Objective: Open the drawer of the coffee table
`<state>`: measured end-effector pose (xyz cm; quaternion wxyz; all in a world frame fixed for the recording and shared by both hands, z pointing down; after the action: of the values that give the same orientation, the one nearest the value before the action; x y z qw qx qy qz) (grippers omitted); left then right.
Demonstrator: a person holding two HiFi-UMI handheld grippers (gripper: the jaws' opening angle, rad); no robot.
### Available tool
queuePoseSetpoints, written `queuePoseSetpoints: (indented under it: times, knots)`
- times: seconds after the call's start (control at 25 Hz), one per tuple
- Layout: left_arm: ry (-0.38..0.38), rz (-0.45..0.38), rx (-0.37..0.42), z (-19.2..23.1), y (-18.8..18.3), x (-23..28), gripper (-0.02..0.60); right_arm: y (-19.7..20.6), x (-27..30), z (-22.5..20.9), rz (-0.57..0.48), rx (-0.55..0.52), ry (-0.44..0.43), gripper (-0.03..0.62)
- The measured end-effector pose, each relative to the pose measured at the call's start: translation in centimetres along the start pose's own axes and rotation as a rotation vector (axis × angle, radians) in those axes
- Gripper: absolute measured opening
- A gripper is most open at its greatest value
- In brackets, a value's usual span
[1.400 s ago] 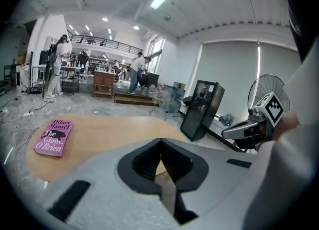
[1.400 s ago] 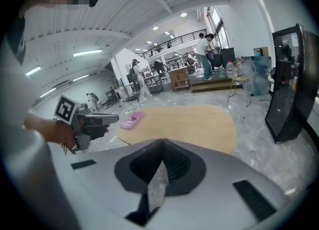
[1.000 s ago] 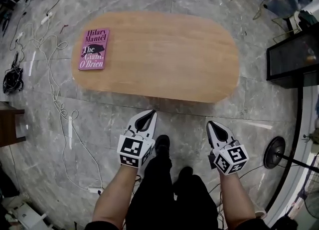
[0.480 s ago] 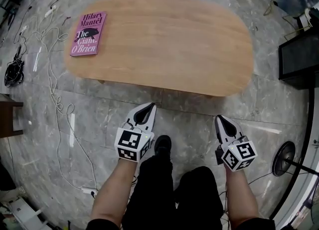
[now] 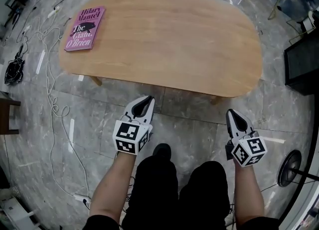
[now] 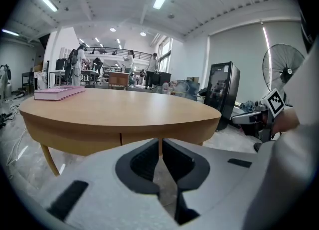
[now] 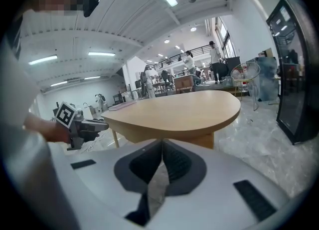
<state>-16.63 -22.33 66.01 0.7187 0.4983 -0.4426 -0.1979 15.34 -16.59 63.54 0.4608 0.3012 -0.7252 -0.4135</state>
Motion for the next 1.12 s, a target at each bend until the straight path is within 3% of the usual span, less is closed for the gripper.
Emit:
queuePoseSetpoints:
  times: [0.48, 0.72, 0.88, 1.12]
  knots:
    - [-0.040, -0.067, -0.009, 2.6, 3.0, 2.7, 0.078, 3.0, 1.6, -4.4, -0.046, -0.053, 0.063, 0.075]
    - [-0.075, -0.095, -0.041, 4.1, 3.6, 3.8, 0.158, 3.5, 2.1, -6.4, -0.072, -0.076, 0.076, 0.150]
    - [-0.073, -0.080, -0.018, 4.9, 4.0, 4.4, 0.236, 3.6, 3.0, -6.9, -0.060, -0.093, 0.050, 0.206]
    - [-0.067, -0.032, 0.059, 5.2, 4.1, 5.3, 0.262, 3.3, 3.8, -7.5, -0.053, -0.069, 0.062, 0.238]
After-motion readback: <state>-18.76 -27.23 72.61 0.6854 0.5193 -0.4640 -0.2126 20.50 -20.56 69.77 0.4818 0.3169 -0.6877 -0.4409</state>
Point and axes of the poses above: the fingertips, and each gripper's own axes: x forward along the fingers, z to its left, y out of its underside, the point moved 5 cm from there along -x, backward along the fingers, and after that the axes turned 2 degrees about x, right-handed, at the moved point
